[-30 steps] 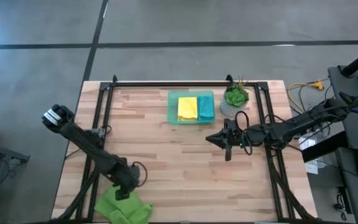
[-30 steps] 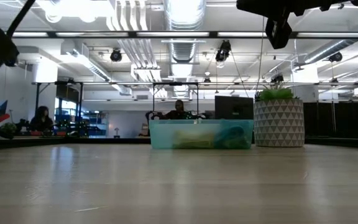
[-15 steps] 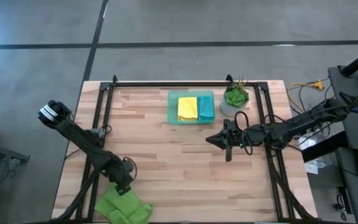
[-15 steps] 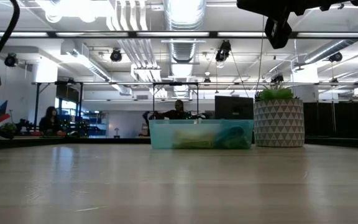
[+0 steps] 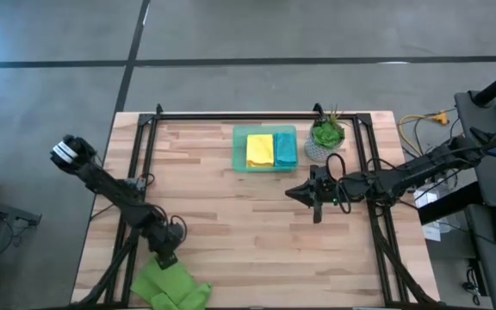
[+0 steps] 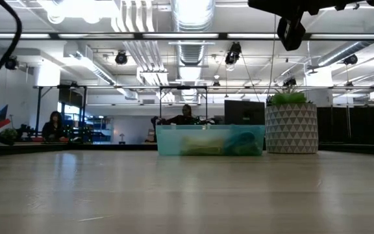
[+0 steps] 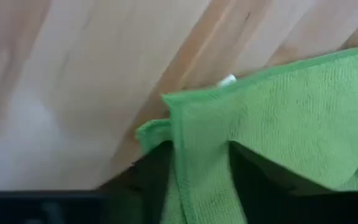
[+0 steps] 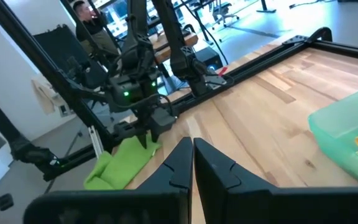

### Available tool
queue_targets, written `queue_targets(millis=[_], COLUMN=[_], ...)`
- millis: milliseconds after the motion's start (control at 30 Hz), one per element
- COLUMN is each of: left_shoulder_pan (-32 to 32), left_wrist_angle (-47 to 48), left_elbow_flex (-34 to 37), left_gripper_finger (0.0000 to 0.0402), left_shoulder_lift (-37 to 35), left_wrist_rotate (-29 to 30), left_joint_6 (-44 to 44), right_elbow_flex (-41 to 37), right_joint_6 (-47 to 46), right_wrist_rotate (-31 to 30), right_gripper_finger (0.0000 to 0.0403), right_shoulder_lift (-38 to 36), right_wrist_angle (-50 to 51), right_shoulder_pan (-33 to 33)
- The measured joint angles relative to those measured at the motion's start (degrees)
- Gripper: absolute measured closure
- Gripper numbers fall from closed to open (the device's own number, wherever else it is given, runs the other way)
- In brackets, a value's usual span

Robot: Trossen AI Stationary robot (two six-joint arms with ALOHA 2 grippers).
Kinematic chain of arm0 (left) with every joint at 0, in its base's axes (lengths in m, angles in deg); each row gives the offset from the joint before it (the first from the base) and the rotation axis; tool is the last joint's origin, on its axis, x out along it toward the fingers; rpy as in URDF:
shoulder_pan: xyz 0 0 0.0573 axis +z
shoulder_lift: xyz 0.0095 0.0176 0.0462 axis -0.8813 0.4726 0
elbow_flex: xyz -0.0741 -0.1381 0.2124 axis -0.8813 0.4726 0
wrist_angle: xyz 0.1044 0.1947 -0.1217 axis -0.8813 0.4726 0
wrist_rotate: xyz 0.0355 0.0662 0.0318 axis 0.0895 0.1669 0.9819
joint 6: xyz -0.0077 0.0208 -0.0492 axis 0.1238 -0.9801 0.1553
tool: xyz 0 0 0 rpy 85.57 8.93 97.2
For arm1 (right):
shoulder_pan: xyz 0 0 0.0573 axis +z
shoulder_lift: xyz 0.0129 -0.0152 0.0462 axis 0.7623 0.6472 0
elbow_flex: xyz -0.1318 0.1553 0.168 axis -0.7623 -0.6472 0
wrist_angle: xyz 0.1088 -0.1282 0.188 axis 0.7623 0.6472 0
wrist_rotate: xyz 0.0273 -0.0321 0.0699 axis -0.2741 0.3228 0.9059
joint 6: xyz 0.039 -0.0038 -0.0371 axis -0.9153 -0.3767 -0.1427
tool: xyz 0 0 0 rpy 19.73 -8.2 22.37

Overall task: Fold microfiber towels
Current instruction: Fold the green microfiber cloth

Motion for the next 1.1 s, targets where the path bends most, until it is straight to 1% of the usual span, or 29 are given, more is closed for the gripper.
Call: queue_targets(millis=[100,133,167,233,333,433,533,667,767,833,900,1000,1100], left_shoulder_pan=[2.20,3.32,4.73,8.35,15.62,25.45,36.52,50.84,58.59,61.99,63.93,65.26,65.35], left_wrist_angle=[-0.32,-0.41,-0.55,-0.42,0.04,-0.08,-2.18,-6.44,-6.76,-6.71,-6.78,-7.42,-7.77], left_elbow_flex=[-0.07,-0.05,-0.05,-0.17,-0.97,-2.71,-5.15,-10.82,-16.48,-20.50,-24.08,-29.05,-33.08], left_gripper_finger=[0.0355,0.0377,0.0387,0.0390,0.0399,0.0400,0.0401,0.0401,0.0401,0.0401,0.0401,0.0400,0.0379], left_shoulder_lift=[-0.41,-0.59,-0.71,-0.90,-1.07,-1.04,-0.94,1.09,4.88,8.01,10.87,14.75,17.95], left_wrist_rotate=[0.36,0.37,0.47,1.14,2.34,2.65,2.46,0.98,0.55,0.36,0.02,-1.61,-3.72], left_joint_6=[-4.43,-5.88,-7.38,-11.36,-19.26,-28.06,-37.76,-47.34,-51.82,-54.03,-55.89,-58.30,-59.25], right_elbow_flex=[0.00,0.00,0.00,0.00,0.00,0.08,0.78,1.77,2.21,2.39,2.62,2.82,3.28], right_joint_6=[0.00,0.00,0.00,0.00,-0.01,-0.02,-0.02,-0.31,-3.43,-4.98,-6.28,-7.08,-8.15], right_wrist_rotate=[-0.02,-0.02,-0.02,-0.04,-0.14,-0.33,-0.48,-0.51,-1.38,-2.23,-2.49,-3.21,-4.11], right_gripper_finger=[0.0394,0.0394,0.0394,0.0394,0.0394,0.0394,0.0394,0.0394,0.0394,0.0394,0.0394,0.0394,0.0394], right_shoulder_lift=[0.00,0.00,0.00,0.00,0.00,-0.11,-0.13,-0.33,-0.44,-0.44,-0.44,-0.44,-0.38], right_wrist_angle=[0.00,-0.01,-0.06,-0.13,-0.15,-0.17,-0.17,-0.22,-0.26,-0.22,-0.18,-0.20,-0.17], right_shoulder_pan=[0.00,0.00,0.00,0.00,0.00,0.00,0.00,0.00,0.00,0.00,0.00,0.00,0.00])
